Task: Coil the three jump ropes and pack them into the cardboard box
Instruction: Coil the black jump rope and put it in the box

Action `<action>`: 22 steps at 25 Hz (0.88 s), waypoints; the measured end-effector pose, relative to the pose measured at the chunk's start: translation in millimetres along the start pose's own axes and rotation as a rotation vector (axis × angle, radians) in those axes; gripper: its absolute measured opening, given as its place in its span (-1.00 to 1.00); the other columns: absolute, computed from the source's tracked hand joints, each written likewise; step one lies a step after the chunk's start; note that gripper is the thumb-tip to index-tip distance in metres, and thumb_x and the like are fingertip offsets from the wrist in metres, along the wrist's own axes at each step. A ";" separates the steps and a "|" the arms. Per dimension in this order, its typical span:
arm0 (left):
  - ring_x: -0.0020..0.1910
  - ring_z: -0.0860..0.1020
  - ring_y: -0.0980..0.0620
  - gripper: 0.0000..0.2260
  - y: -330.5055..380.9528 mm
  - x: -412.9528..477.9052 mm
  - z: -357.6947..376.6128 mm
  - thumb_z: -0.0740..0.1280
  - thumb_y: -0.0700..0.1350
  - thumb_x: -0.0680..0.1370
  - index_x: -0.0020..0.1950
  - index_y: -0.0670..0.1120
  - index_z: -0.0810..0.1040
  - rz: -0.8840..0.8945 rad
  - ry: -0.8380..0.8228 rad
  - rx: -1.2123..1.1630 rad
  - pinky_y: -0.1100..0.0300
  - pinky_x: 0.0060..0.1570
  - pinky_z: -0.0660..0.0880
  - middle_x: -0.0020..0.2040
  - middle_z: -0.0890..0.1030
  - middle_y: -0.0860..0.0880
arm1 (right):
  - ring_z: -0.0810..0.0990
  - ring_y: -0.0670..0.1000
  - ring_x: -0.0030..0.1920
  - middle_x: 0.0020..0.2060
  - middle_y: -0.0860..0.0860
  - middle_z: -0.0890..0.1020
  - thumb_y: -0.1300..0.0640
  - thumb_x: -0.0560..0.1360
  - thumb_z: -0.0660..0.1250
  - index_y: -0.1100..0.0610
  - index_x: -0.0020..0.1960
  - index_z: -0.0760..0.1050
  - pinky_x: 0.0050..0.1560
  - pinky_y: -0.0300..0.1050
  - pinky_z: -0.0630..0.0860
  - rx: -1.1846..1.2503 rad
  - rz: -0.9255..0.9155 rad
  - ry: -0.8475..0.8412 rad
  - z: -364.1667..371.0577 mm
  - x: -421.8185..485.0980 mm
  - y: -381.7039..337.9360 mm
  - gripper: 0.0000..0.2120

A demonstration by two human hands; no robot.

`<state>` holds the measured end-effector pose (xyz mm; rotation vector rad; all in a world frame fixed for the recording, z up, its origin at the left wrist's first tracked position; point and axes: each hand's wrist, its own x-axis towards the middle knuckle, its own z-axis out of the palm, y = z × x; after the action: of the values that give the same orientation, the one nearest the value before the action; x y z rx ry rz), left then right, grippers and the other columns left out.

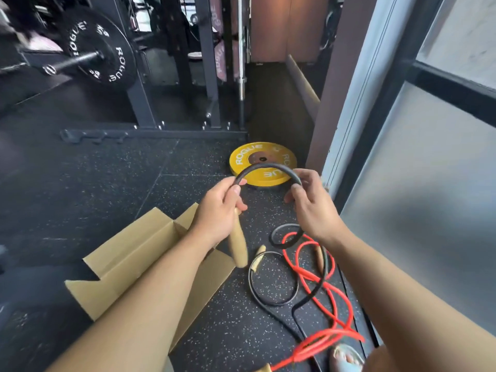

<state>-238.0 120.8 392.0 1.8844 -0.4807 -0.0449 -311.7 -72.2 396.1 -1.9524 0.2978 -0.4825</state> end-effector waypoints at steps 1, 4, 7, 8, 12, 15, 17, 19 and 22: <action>-0.23 0.58 0.03 -0.76 5.5 4.9 -2.8 0.12 -0.10 0.68 0.11 0.10 0.57 -0.003 0.050 -0.093 -0.02 -0.12 0.62 -0.27 0.55 -0.01 | 0.45 -0.05 -0.40 -0.25 0.05 0.63 0.13 0.67 0.22 0.05 0.12 0.37 -0.36 -0.08 0.42 0.103 0.024 0.015 1.8 -0.8 1.9 -0.95; -0.27 0.49 0.07 -0.76 13.3 21.0 -14.5 0.12 -0.14 0.67 0.03 0.05 0.57 -0.029 0.210 -0.270 0.04 -0.28 0.58 -0.20 0.45 -0.03 | 0.56 -0.01 -0.27 -0.28 0.04 0.64 0.02 0.64 0.34 0.12 0.00 0.40 -0.14 -0.07 0.50 0.277 0.173 -0.151 3.0 2.4 8.8 -0.81; -0.25 0.50 0.10 -0.75 7.9 27.7 -23.9 0.11 -0.10 0.68 0.04 0.11 0.57 -0.019 0.246 -0.213 0.10 -0.29 0.56 -0.21 0.45 0.01 | 0.58 0.05 -0.19 -0.25 0.07 0.61 0.06 0.67 0.26 0.16 0.01 0.42 -0.05 -0.06 0.47 0.344 0.215 -0.349 12.5 8.8 18.7 -0.83; -0.25 0.49 0.11 -0.75 4.7 28.6 -26.5 0.11 -0.10 0.68 0.06 0.10 0.58 -0.026 0.242 -0.175 0.11 -0.28 0.56 -0.22 0.46 0.03 | 0.56 0.07 -0.26 -0.28 0.06 0.55 0.09 0.68 0.24 0.17 0.00 0.43 -0.13 -0.08 0.49 0.416 0.194 -0.300 16.1 12.9 21.4 -0.85; -0.27 0.50 0.12 -0.76 -13.2 32.9 -37.3 0.11 -0.06 0.68 0.24 0.16 0.50 -0.012 0.144 0.127 0.07 -0.21 0.52 -0.26 0.51 0.08 | 0.32 -0.05 -0.43 -0.39 -0.04 0.40 0.18 0.58 0.33 0.08 0.00 0.55 -0.44 -0.20 0.29 0.464 0.071 0.093 16.6 37.8 28.9 -0.96; -0.30 0.51 0.14 -0.77 -20.5 35.9 -37.3 0.08 -0.02 0.68 0.25 0.21 0.45 0.000 0.160 0.239 -0.03 -0.15 0.54 -0.24 0.53 0.09 | 0.49 -0.07 -0.32 -0.26 -0.05 0.58 0.23 0.49 0.32 0.05 0.02 0.55 -0.28 -0.13 0.44 0.276 0.012 0.175 14.8 51.5 37.7 -0.85; -0.30 0.50 0.11 -0.75 -19.7 40.8 -37.2 0.08 -0.01 0.67 0.25 0.20 0.46 -0.020 0.230 0.130 -0.15 -0.16 0.56 -0.27 0.51 0.17 | 0.55 -0.08 -0.27 -0.22 -0.01 0.62 0.18 0.57 0.37 0.04 0.02 0.55 -0.20 -0.13 0.49 0.169 0.016 0.095 17.0 51.6 45.3 -0.93; -0.28 0.49 0.05 -0.74 -19.0 46.0 -38.2 0.08 -0.02 0.66 0.23 0.22 0.48 -0.036 0.277 0.050 -0.20 -0.21 0.55 -0.32 0.50 0.24 | 0.53 -0.07 -0.34 -0.31 -0.01 0.60 -0.03 0.59 0.39 0.08 -0.03 0.50 -0.22 -0.09 0.50 0.092 0.117 0.013 19.6 47.8 51.3 -0.82; -0.27 0.49 0.05 -0.73 -21.7 46.4 -38.9 0.09 -0.02 0.65 0.18 0.27 0.50 -0.050 0.288 0.038 -0.25 -0.17 0.56 -0.32 0.50 0.24 | 0.46 -0.07 -0.39 -0.37 -0.06 0.52 -0.20 0.56 0.35 0.10 -0.06 0.43 -0.29 -0.13 0.48 0.052 0.198 0.080 18.4 45.3 56.2 -0.64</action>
<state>-178.8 145.5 395.8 1.9015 -0.2380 0.2018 -262.5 -99.5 347.2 -1.8332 0.5195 -0.4342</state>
